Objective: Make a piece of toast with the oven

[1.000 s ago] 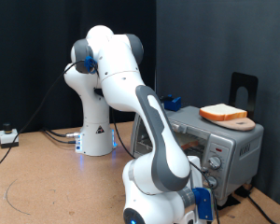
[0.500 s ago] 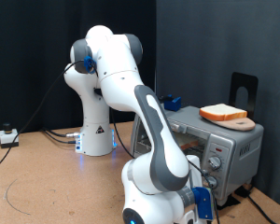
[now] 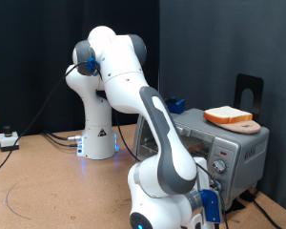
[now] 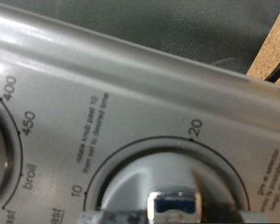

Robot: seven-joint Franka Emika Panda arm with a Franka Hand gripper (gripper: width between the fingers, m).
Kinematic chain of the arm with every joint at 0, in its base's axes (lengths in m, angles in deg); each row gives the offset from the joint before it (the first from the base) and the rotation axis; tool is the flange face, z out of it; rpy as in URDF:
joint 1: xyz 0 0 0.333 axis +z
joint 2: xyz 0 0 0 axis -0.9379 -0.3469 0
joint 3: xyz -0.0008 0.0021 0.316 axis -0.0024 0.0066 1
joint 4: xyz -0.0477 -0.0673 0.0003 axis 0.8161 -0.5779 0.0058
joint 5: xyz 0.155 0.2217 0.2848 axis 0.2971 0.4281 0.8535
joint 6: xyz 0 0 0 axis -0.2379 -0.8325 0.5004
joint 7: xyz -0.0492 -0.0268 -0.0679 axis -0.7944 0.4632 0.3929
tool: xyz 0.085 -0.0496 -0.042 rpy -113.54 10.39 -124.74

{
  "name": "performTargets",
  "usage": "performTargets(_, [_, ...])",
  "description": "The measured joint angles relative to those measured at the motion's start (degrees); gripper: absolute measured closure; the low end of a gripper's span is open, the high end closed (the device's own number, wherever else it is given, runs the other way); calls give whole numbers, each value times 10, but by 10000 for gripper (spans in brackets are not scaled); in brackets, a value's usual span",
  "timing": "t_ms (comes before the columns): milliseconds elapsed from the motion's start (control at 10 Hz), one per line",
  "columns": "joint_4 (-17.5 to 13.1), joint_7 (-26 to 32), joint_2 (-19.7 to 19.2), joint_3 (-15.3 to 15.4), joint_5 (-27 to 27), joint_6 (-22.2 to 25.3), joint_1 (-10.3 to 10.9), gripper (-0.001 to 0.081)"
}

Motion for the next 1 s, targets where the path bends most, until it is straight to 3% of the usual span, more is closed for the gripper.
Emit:
performTargets(400, [-1,17,0,0,-2,-1,0,707])
performTargets(700, [13,150,18,1,-16,-28,4,707])
performTargets(1000, [30,201,36,1,-19,-51,7,707])
